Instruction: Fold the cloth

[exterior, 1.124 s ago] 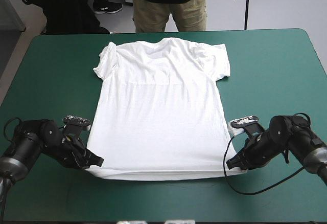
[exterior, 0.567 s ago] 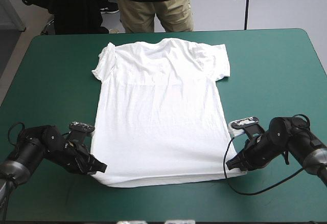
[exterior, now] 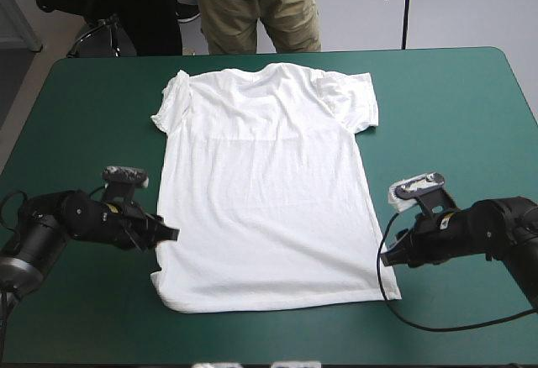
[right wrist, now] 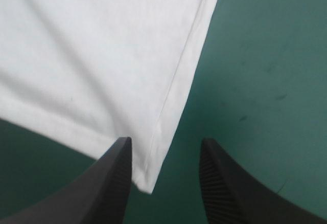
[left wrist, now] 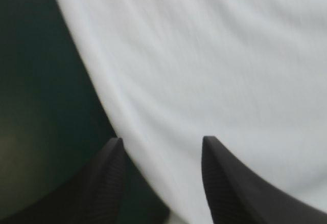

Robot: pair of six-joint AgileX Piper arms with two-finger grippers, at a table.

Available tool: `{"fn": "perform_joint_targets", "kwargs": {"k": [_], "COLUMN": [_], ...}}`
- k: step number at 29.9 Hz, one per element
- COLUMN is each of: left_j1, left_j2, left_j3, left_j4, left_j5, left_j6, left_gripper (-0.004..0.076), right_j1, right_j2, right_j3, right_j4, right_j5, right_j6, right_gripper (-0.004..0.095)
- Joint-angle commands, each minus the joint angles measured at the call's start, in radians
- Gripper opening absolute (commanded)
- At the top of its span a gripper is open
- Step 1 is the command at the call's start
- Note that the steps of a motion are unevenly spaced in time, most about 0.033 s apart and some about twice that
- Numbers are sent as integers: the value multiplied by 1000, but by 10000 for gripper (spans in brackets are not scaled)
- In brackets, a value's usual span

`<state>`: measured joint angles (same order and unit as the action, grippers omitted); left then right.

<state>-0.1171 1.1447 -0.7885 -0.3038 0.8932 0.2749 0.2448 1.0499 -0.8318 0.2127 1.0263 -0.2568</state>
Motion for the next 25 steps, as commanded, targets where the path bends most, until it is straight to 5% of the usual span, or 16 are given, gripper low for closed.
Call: {"fn": "perform_joint_targets", "kwargs": {"k": [1, 14, 25], "left_j1": [-2, 64, 95], "left_j2": [36, 538, 767], "left_j3": [-110, -615, -758], "left_j4": [71, 97, -12], "left_j5": [-174, -118, -86], "left_j6": [-123, -233, -129], "left_gripper": [350, 350, 349], "right_j1": [1, 1, 1], "right_j2": [11, 164, 171], "right_j3": [-91, -219, -219], "right_j4": [8, 94, 131], "right_j5": [-104, -122, -186], "right_j6": [0, -112, -123], "right_gripper": [409, 387, 337]}}
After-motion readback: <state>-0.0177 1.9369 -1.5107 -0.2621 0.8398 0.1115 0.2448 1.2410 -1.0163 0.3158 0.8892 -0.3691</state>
